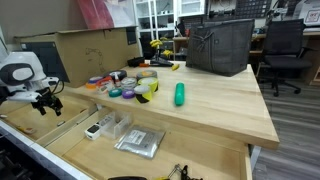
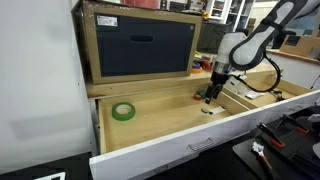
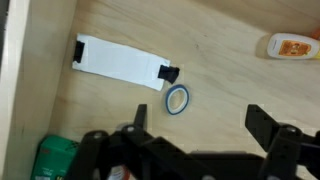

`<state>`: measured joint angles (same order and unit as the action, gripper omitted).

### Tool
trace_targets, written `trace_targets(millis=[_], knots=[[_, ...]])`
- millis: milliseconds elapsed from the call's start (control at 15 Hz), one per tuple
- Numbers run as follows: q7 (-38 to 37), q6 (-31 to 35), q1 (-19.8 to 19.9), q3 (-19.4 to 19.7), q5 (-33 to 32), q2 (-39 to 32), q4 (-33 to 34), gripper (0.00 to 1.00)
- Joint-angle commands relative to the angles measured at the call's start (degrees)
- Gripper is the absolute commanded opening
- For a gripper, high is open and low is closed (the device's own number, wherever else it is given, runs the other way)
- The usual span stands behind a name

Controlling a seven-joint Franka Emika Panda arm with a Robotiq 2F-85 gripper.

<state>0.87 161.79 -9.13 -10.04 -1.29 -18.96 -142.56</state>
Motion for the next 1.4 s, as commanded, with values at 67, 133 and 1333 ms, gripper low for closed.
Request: trace_targets(millis=[67,133,1333], knots=[[3.6,-3.6,3.0,-2.8,4.0,-6.5,6.8,1.0],[3.6,-4.2,3.2,-3.0,4.3,-7.8,8.0,1.0],[-3.2,-3.0,0.4,-3.4,5.2,-12.0,9.3,1.0]])
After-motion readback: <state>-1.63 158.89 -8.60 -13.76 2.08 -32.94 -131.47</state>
